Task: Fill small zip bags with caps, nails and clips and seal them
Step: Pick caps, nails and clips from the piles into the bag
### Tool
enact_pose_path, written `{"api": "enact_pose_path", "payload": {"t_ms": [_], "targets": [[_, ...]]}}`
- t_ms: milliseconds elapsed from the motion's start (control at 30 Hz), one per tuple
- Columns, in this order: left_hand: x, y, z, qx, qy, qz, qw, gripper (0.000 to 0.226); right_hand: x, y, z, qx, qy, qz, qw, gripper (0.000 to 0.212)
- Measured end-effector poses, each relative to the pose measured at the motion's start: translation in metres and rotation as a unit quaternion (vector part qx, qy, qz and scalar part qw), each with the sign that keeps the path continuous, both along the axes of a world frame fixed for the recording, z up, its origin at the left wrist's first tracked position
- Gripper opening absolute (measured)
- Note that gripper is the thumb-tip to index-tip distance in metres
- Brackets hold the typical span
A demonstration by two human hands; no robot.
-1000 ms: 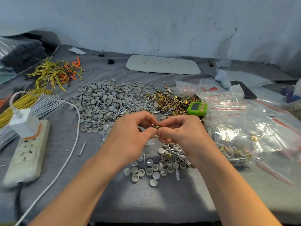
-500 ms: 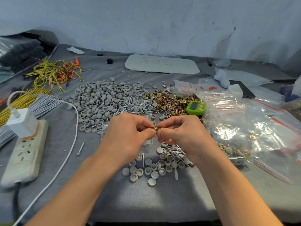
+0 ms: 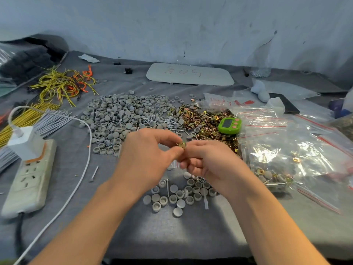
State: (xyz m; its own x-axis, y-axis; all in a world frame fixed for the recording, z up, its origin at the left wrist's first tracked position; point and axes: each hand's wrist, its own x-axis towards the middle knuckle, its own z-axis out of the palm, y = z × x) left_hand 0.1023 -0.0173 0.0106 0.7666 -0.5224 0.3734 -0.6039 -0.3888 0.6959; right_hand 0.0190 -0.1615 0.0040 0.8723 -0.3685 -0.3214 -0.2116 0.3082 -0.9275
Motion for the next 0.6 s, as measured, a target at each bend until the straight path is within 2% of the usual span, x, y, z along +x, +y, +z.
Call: {"api": "enact_pose_path", "payload": {"t_ms": [167,300,367,500,600], "targets": [[0.001,-0.008,-0.007,0.082,-0.05,0.038,0.995,0.024,0.005,0.008,-0.002,0.146,-0.003,-0.013,0.989,0.026],[0.016,-0.005,-0.003,0.055,0.03,0.008,0.998,0.051,0.005,0.005,-0.004,0.162,-0.012,-0.055,0.985,0.02],[0.029,0.001,-0.001,0.088,0.049,-0.023,0.995,0.069,0.004,-0.002,-0.005,0.136,-0.007,-0.083,0.987,0.022],[0.032,0.002,-0.006,0.29,0.04,-0.107,0.95,0.123,0.003,-0.012,-0.007,0.021,0.015,-0.118,0.993,0.014],[0.029,-0.005,-0.017,0.326,0.034,-0.079,0.941,0.133,0.006,-0.012,-0.01,-0.113,0.039,-0.121,0.985,0.01]]}}
